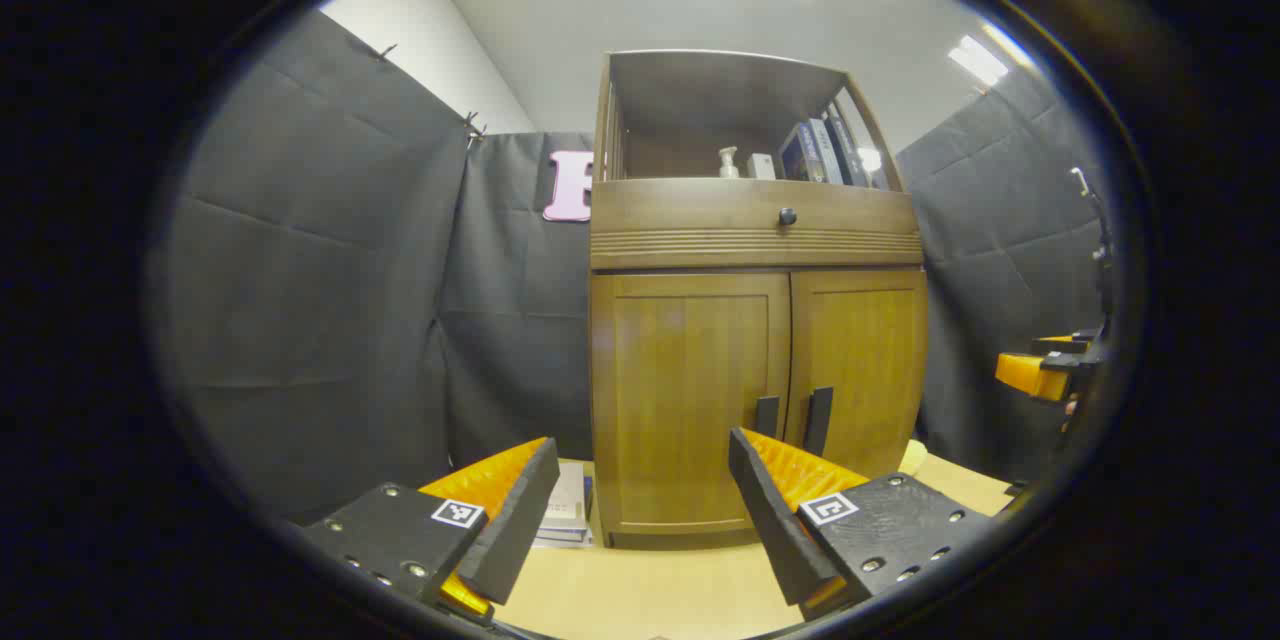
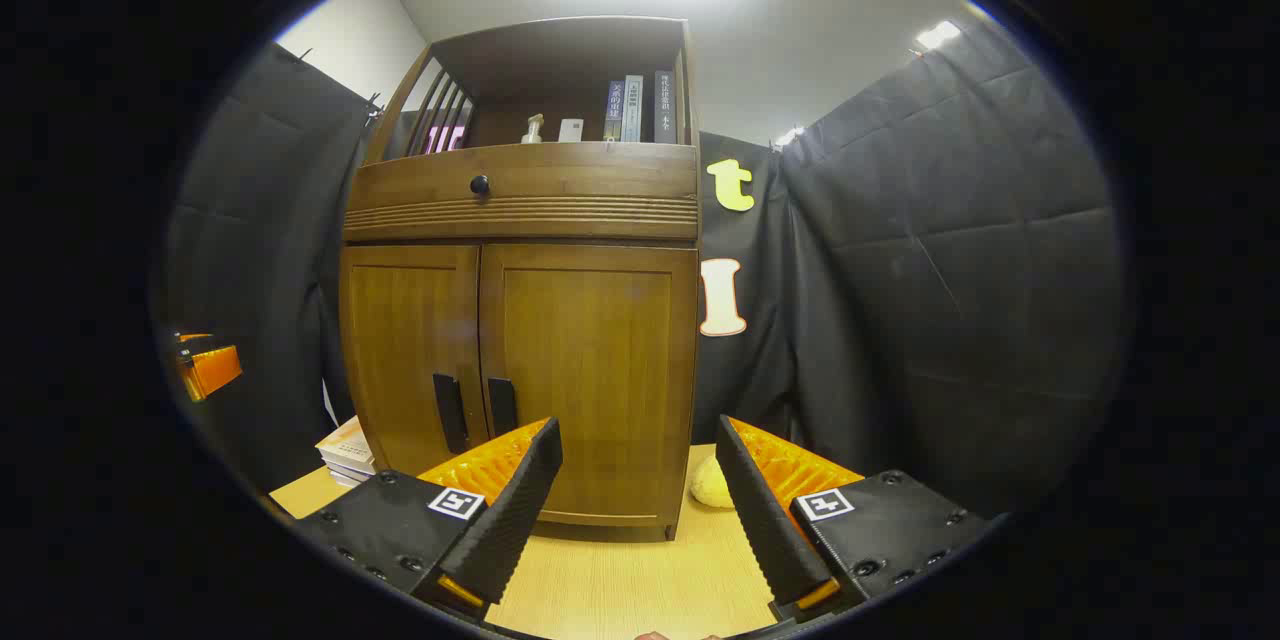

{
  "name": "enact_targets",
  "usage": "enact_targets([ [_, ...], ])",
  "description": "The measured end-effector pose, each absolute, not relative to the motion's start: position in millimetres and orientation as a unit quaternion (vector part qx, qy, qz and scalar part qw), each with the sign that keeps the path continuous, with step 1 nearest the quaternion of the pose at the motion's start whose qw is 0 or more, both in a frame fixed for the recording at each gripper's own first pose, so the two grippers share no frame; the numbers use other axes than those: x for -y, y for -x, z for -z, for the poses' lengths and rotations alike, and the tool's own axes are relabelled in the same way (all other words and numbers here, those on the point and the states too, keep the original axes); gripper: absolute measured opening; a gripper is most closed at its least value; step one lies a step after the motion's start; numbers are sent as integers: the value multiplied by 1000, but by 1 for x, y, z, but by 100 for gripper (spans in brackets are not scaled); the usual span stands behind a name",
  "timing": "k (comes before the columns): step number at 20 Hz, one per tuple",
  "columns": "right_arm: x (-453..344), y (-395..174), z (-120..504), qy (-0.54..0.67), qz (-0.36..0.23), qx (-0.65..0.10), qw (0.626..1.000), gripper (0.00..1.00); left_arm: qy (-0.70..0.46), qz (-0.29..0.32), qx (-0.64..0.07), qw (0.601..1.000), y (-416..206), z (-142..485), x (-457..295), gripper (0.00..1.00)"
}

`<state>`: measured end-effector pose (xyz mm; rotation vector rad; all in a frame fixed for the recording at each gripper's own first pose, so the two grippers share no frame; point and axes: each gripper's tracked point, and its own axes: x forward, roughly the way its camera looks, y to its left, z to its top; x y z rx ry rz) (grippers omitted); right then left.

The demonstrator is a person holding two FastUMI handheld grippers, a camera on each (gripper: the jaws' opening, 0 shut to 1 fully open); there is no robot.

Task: Open the right door of the double-door shoe cabinet with the right hand, and open the left door with the left hand.

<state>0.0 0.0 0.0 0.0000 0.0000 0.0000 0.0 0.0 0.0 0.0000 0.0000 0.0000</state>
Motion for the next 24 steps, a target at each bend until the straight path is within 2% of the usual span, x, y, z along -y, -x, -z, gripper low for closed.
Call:
enact_targets([
  [24, -35, -9, -7, -30, -58, -6, 998, 97, 23, -32, -26, 999, 5, 5, -9, 100],
])
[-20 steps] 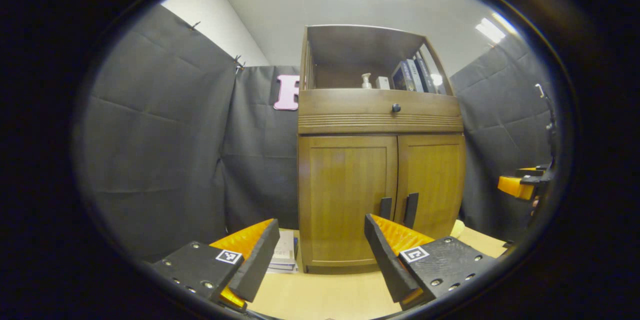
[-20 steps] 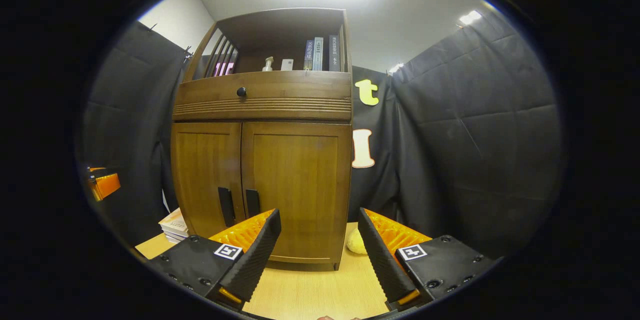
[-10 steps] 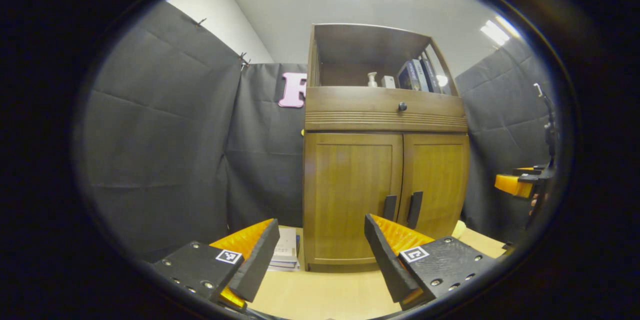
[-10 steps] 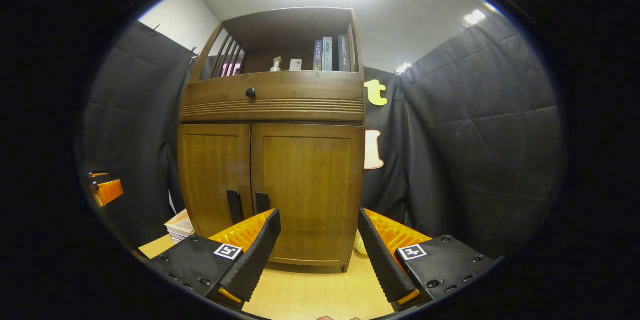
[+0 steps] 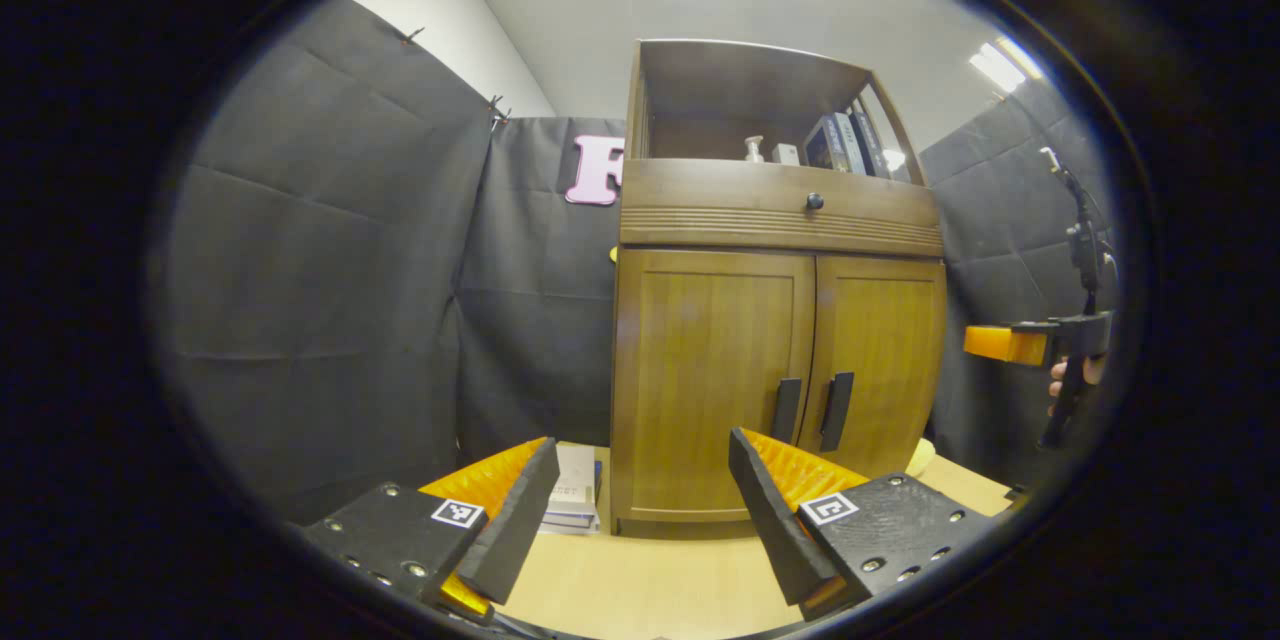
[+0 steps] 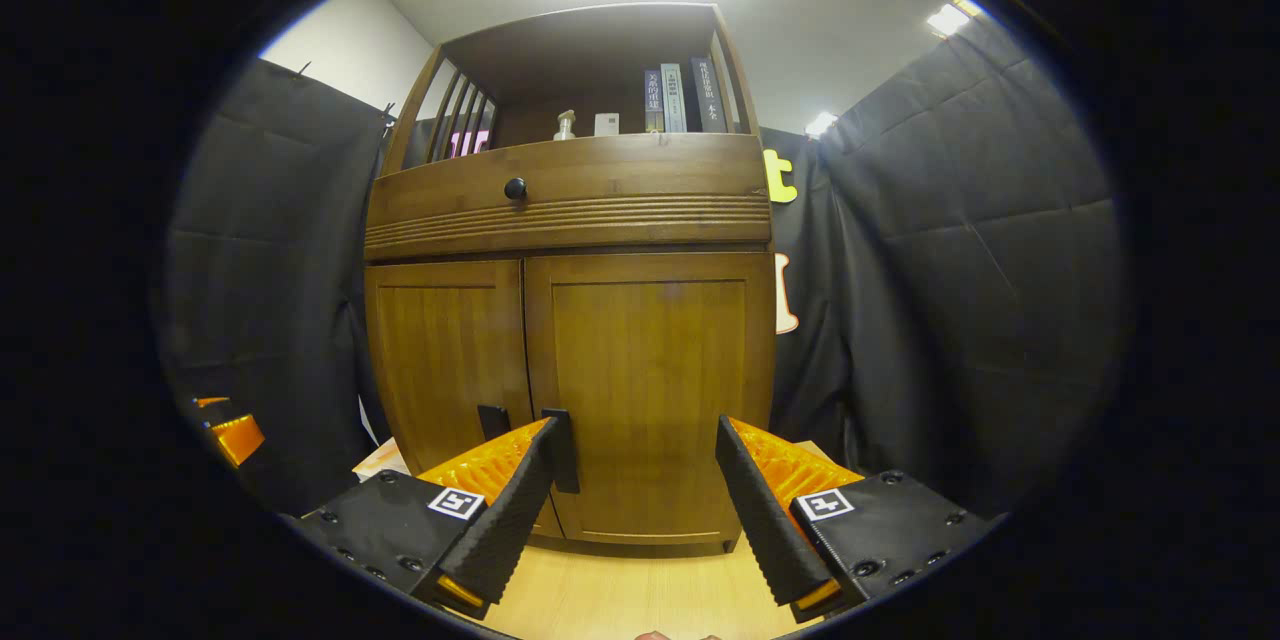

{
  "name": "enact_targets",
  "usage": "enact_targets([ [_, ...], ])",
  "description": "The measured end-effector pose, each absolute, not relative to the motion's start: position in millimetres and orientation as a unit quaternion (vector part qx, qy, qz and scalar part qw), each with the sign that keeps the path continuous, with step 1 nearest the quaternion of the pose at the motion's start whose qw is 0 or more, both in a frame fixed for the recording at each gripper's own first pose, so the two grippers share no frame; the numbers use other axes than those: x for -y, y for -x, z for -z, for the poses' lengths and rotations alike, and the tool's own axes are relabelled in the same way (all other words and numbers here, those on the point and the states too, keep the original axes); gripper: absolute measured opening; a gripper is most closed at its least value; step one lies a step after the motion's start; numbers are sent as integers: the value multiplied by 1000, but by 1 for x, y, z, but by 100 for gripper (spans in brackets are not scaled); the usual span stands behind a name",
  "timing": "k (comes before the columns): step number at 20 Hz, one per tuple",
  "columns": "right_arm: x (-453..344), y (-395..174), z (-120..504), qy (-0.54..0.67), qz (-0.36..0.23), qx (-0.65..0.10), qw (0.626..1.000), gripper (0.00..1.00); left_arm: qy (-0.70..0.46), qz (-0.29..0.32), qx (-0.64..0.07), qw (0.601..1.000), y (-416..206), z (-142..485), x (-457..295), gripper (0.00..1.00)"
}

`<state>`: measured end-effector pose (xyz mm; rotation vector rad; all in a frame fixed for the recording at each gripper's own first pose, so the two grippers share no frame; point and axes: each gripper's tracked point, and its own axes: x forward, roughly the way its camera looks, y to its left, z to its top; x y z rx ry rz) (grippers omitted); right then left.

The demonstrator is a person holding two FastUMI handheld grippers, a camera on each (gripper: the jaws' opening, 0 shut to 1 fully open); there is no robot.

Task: Open the right door of the double-door shoe cabinet with the right hand, and open the left door with the left hand.

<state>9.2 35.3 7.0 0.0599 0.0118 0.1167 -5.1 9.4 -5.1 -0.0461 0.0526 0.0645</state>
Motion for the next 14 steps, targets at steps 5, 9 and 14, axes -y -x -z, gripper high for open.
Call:
enact_targets([
  [5, -45, -20, -1, -30, -74, -18, 997, 97, 36, -51, -42, 997, 3, 9, -13, 99],
  [9, -70, -50, -1, -35, -90, -26, 995, 97, 56, -72, -56, 994, 1, 11, -20, 97],
  [14, -99, -76, 10, -15, -104, -31, 994, 97, 54, -94, -74, 991, -1, 19, -28, 99],
])
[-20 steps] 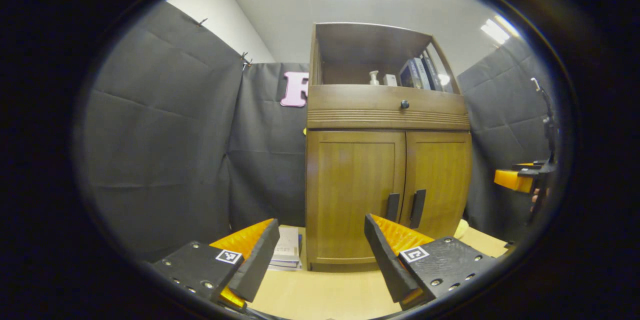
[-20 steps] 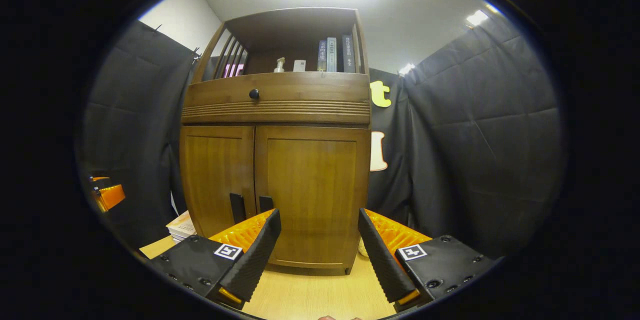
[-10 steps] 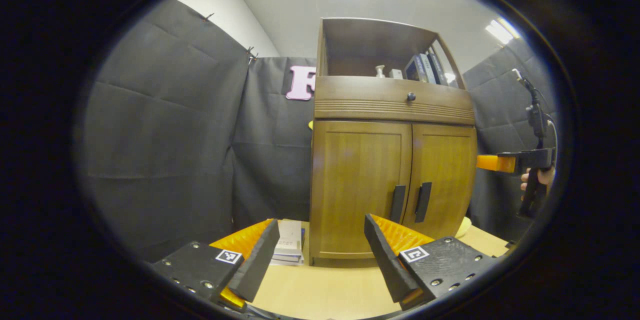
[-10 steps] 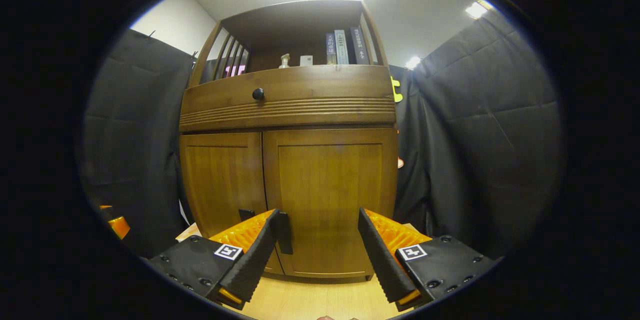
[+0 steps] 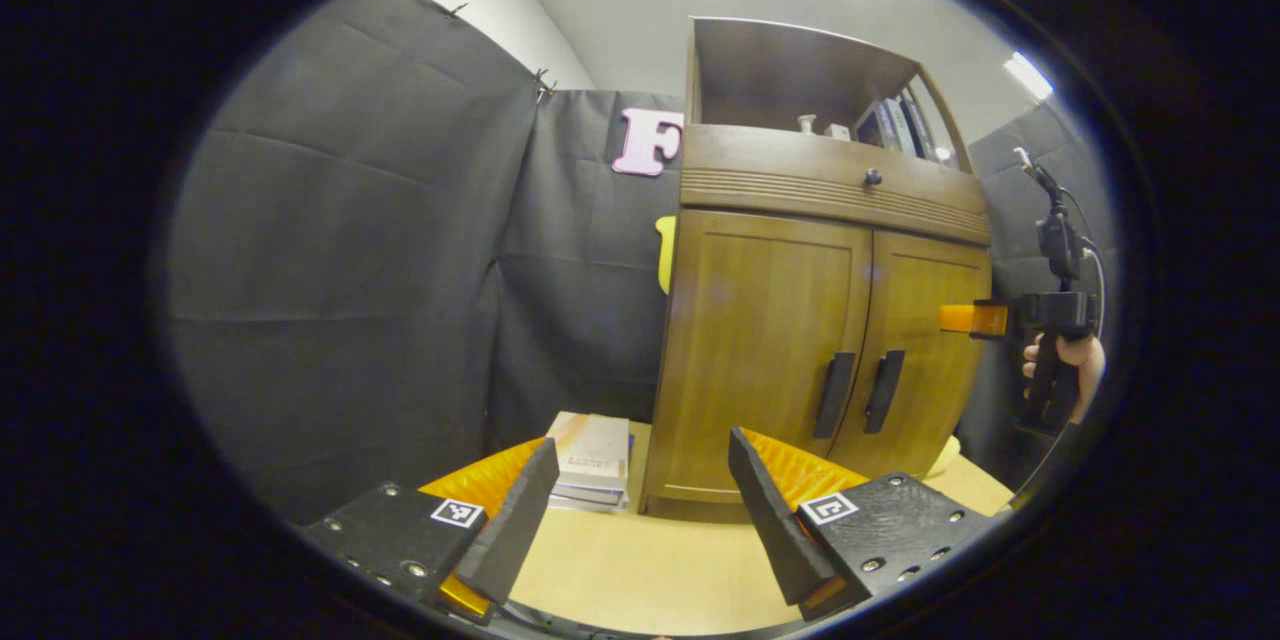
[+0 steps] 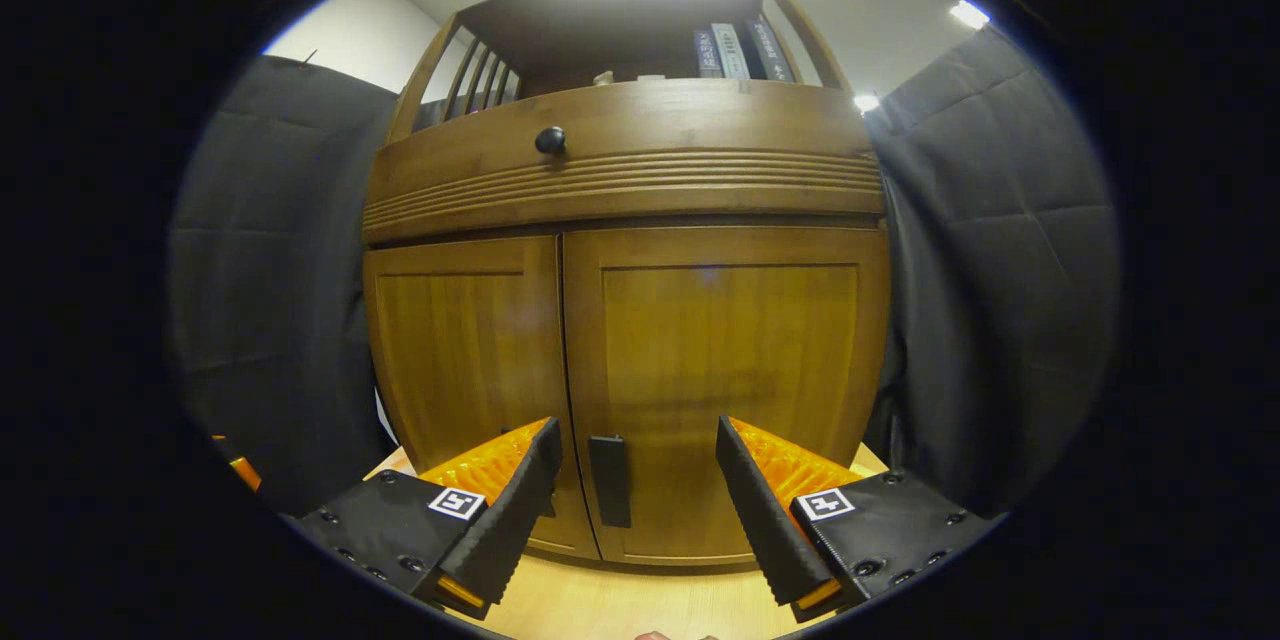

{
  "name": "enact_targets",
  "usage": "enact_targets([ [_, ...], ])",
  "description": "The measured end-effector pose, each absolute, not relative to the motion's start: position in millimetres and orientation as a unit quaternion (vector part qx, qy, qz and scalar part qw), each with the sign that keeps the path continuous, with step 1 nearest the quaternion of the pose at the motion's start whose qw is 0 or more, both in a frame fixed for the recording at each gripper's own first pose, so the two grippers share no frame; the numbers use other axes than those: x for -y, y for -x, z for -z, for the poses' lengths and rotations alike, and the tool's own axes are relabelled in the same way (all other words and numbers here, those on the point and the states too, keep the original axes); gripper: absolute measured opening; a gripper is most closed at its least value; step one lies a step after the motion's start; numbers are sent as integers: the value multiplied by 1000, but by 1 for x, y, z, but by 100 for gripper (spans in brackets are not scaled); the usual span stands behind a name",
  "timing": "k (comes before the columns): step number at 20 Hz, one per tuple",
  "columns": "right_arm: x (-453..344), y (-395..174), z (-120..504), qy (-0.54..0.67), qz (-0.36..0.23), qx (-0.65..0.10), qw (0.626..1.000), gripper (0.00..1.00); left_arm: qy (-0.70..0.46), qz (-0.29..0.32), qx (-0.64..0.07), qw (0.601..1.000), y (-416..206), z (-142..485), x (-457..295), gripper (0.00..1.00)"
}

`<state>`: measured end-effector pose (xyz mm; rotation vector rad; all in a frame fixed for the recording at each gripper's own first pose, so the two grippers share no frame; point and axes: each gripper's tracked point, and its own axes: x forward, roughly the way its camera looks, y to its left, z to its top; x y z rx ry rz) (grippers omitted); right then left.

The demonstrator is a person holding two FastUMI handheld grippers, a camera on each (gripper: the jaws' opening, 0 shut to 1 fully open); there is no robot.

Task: Open the right door of the double-door shoe cabinet with the right hand, and open the left door with the left hand.

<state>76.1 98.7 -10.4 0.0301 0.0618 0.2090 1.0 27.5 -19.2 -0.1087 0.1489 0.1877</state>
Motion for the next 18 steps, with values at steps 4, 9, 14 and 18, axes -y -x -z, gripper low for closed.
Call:
enact_targets([
  [4, -115, -96, 30, -5, -106, -45, 993, 97, 56, -97, -94, 989, -6, 27, -29, 99],
  [9, -126, -120, 55, 3, -99, -69, 993, 97, 41, -96, -102, 989, -11, 29, -28, 100],
  [14, -134, -145, 68, 6, -96, -93, 991, 97, 52, -104, -102, 988, -20, 28, -36, 100],
  [18, -140, -154, 82, 21, -87, -105, 990, 97, 52, -104, -105, 988, -34, 24, -43, 100],
])
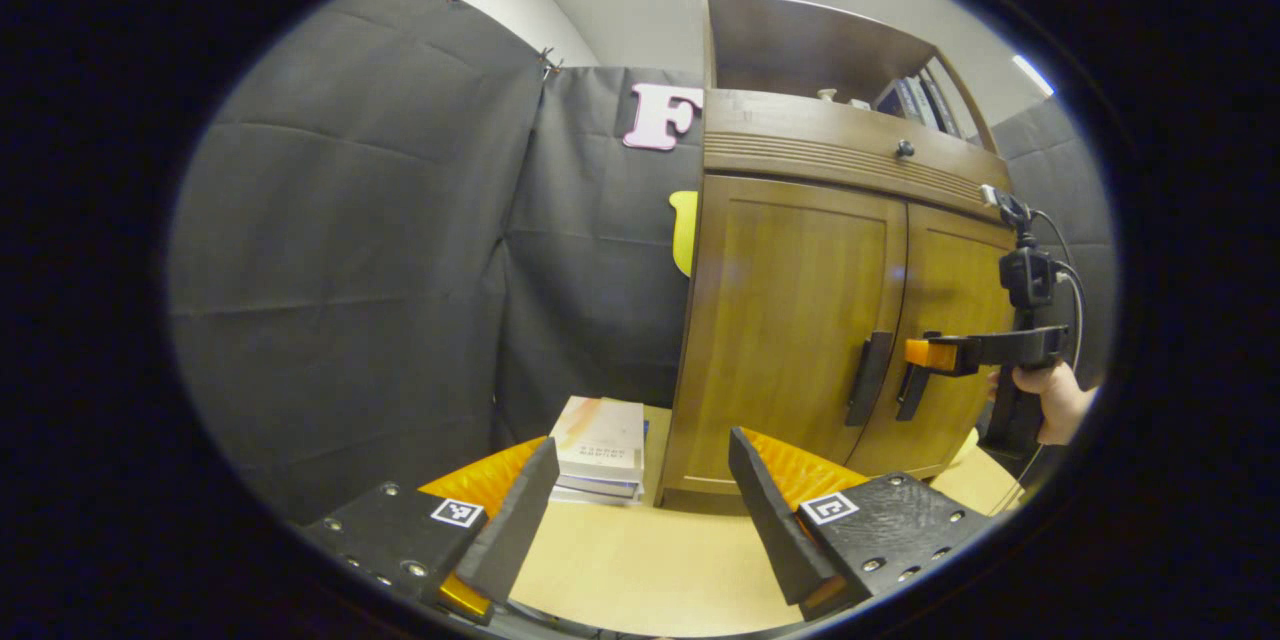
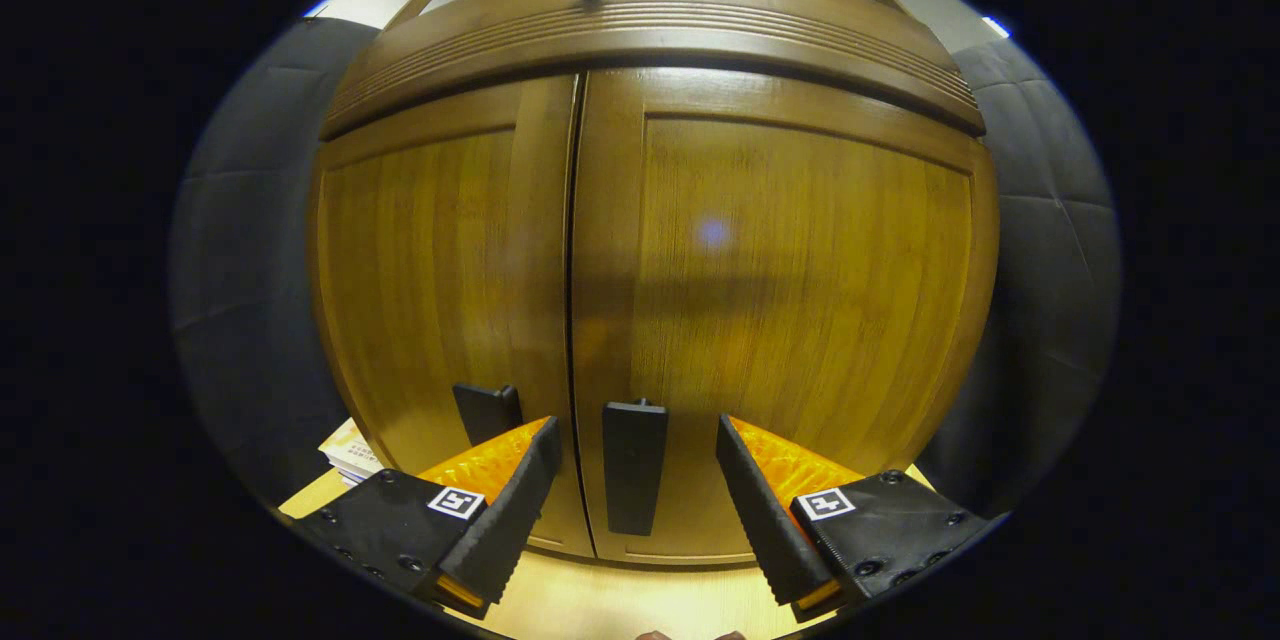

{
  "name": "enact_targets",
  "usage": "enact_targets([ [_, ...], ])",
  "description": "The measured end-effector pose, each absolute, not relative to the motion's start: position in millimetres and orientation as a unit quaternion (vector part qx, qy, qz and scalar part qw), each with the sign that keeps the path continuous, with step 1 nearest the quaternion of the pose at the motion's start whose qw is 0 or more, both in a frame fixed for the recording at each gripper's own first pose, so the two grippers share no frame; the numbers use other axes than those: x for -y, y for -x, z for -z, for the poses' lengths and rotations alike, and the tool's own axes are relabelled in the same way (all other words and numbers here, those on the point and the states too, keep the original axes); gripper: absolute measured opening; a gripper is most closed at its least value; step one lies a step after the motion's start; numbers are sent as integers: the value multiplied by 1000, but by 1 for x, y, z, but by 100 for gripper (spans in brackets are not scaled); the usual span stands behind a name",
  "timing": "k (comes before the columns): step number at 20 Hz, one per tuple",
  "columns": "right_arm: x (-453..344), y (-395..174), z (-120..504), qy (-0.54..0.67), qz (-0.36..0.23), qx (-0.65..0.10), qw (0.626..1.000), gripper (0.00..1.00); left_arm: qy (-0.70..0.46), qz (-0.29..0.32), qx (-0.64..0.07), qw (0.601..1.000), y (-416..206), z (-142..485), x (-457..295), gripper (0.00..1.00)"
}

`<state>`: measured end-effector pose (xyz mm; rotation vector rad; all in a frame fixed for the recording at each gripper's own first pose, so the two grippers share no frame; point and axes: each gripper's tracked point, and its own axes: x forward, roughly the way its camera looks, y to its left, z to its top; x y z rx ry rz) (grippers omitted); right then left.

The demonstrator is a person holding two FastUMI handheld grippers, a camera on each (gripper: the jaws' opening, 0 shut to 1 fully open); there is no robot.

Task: Open the right door of the double-door shoe cabinet with the right hand, and open the left door with the left hand.

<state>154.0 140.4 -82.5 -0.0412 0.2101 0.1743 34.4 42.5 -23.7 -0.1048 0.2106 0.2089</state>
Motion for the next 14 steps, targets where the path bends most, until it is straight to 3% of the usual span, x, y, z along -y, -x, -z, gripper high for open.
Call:
enact_targets([
  [4, -144, -161, 102, 29, -78, -128, 988, 97, 43, -105, -109, 987, -33, 21, -37, 100],
  [6, -139, -167, 101, 22, -77, -138, 987, 88, 43, -107, -112, 987, -31, 19, -39, 100],
  [11, -123, -165, 80, 3, -81, -143, 986, 45, 40, -104, -119, 987, -27, 14, -38, 100],
  [12, -120, -167, 75, -2, -85, -144, 986, 32, 38, -101, -118, 987, -25, 12, -35, 100],
  [14, -112, -164, 69, -1, -92, -138, 986, 26, 35, -94, -117, 988, -22, 10, -32, 100],
])
